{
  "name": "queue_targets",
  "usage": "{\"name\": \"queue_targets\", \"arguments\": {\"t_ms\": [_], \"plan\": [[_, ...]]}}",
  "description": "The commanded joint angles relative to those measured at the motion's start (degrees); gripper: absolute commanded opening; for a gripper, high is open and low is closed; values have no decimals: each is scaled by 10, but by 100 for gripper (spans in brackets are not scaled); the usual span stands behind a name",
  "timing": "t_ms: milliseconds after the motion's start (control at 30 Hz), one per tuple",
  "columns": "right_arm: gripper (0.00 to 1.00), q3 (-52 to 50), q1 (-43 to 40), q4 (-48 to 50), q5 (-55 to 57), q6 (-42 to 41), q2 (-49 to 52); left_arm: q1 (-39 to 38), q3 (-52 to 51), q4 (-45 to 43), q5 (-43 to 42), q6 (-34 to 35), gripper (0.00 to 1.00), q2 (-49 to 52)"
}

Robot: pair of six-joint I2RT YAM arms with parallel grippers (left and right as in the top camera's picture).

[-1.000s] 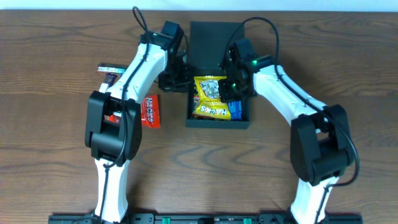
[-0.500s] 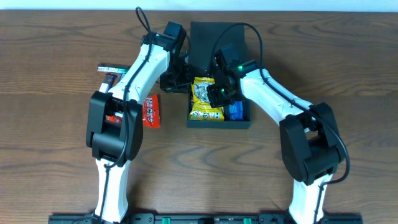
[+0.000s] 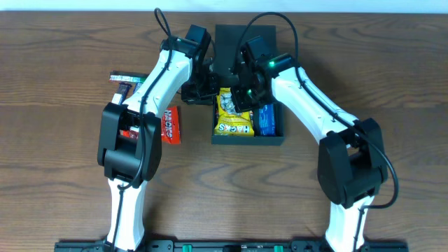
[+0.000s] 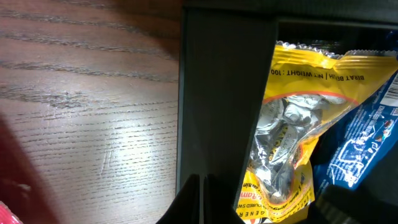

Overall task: Pack container
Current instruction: 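Press the yellow bag down into the box with the right gripper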

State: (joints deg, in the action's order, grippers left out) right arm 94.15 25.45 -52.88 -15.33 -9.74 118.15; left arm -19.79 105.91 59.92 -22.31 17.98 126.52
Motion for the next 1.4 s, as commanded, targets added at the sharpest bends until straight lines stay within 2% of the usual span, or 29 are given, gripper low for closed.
{"name": "queue_targets", "arguments": {"t_ms": [0,300,700,1200,1367], "plan": [[2,-4,-5,-20,45,4,3,-5,0,0,-11,0,6,-5],[2,-73,-4,10,69,-62,5,-5,0,0,-11,1,6,-5],[1,-95,36,108,-37,-63,23,-5,0,0,-11,10,6,-5],[1,-94,36,106,-76,-65,23,-7,0,-4,-11,33,6,-5],[2,-71,16,74,-76,-60,20,7,0,2,-8,35,6,-12]]}}
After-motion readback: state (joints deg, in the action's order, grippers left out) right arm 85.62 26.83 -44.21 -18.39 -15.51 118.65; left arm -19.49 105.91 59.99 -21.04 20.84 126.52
